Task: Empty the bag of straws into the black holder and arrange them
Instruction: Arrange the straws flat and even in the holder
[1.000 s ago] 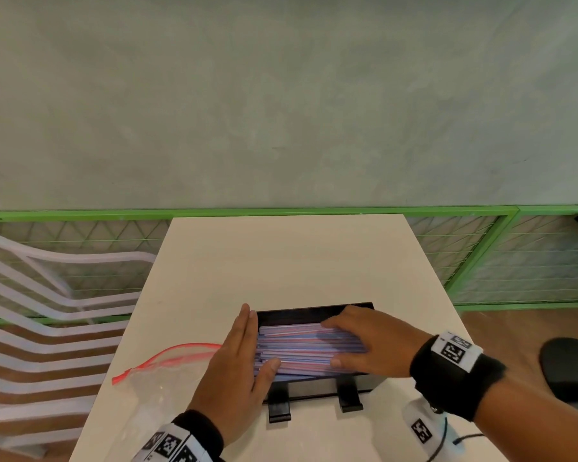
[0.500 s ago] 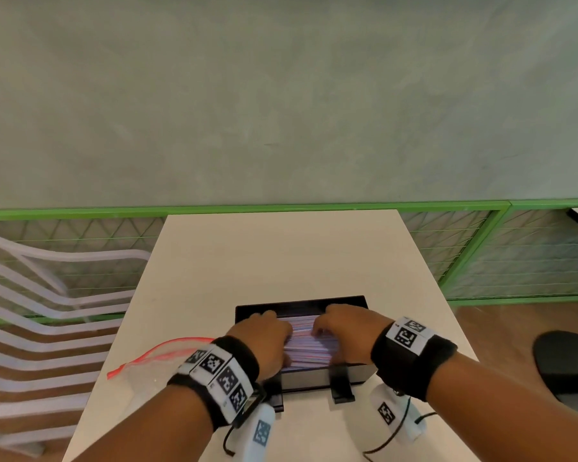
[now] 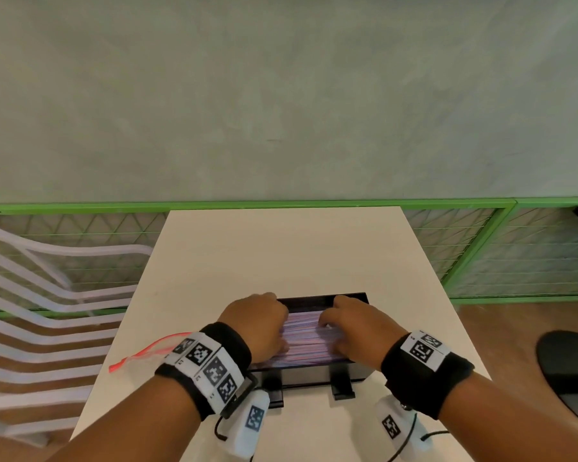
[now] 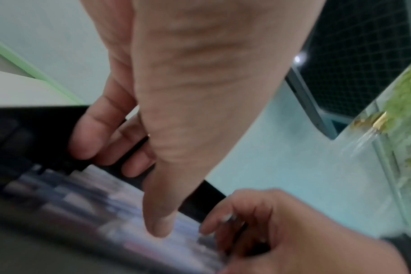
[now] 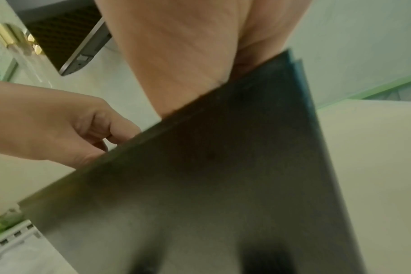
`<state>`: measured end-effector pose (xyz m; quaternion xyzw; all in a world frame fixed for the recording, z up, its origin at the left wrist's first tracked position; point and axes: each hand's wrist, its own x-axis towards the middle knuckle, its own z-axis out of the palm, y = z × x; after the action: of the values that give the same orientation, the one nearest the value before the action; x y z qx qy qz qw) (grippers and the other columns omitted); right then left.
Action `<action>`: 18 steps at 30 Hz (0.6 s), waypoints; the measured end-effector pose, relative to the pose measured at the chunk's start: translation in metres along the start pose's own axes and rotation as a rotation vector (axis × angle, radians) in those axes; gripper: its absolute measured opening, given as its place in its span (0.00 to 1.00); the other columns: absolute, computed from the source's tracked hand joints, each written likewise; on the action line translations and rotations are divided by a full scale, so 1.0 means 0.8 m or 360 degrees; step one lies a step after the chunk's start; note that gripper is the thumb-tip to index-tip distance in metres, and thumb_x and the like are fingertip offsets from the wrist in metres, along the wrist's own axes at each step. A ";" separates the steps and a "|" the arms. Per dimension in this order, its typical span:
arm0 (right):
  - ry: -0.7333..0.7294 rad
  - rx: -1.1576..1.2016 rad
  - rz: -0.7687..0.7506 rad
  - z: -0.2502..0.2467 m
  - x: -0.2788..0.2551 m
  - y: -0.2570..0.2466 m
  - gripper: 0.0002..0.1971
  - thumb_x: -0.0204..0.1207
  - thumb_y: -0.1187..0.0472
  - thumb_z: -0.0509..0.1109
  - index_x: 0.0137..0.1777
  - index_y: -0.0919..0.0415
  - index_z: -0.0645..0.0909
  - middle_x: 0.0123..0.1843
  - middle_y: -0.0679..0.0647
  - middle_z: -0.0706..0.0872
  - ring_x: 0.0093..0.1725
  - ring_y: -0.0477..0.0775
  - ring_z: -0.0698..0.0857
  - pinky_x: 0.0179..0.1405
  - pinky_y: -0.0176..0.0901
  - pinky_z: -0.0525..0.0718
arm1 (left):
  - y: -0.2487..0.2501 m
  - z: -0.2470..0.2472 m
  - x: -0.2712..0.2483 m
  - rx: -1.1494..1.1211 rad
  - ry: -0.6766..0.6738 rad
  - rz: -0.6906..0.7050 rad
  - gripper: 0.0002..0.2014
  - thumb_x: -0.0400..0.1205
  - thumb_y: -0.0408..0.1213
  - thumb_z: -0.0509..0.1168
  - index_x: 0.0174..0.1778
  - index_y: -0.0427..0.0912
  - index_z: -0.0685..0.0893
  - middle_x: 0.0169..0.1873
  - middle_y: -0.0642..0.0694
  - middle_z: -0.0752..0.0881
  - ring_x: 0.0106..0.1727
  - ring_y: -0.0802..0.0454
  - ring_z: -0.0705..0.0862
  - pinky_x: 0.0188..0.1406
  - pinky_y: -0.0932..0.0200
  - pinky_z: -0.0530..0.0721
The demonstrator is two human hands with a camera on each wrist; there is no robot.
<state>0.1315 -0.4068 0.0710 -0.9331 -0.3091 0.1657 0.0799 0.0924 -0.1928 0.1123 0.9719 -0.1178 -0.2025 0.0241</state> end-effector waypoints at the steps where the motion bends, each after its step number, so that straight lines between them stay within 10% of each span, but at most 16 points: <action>1: -0.0010 0.0016 -0.0031 -0.001 -0.001 0.000 0.22 0.77 0.55 0.78 0.70 0.48 0.82 0.54 0.48 0.72 0.59 0.55 0.79 0.49 0.42 0.73 | -0.004 -0.004 -0.001 -0.0028 -0.0038 0.0022 0.22 0.76 0.54 0.73 0.62 0.47 0.83 0.56 0.45 0.83 0.53 0.43 0.85 0.51 0.48 0.86; 9: -0.0141 -0.0054 -0.0063 -0.006 0.009 -0.008 0.17 0.72 0.50 0.82 0.57 0.52 0.84 0.59 0.52 0.84 0.53 0.56 0.83 0.46 0.42 0.77 | -0.007 0.003 0.005 -0.0115 -0.0365 0.0295 0.08 0.79 0.31 0.68 0.46 0.42 0.92 0.39 0.52 0.87 0.42 0.53 0.82 0.47 0.55 0.84; 13: -0.0126 0.0026 0.0011 -0.005 0.006 -0.007 0.14 0.73 0.50 0.81 0.54 0.50 0.83 0.58 0.51 0.85 0.52 0.54 0.83 0.53 0.48 0.84 | -0.006 -0.004 0.004 -0.0319 -0.0504 0.0260 0.18 0.88 0.49 0.61 0.44 0.39 0.86 0.31 0.54 0.80 0.35 0.56 0.77 0.45 0.58 0.74; 18: -0.0133 0.0017 0.0021 -0.005 0.008 -0.008 0.15 0.75 0.48 0.80 0.56 0.51 0.83 0.59 0.51 0.85 0.56 0.55 0.84 0.54 0.48 0.83 | 0.000 -0.008 0.001 -0.0373 -0.0699 0.0234 0.21 0.85 0.58 0.61 0.63 0.47 0.87 0.55 0.48 0.89 0.49 0.55 0.81 0.52 0.59 0.78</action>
<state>0.1341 -0.3984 0.0746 -0.9269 -0.3051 0.2067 0.0707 0.0957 -0.1931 0.1178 0.8840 -0.1663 -0.4187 0.1251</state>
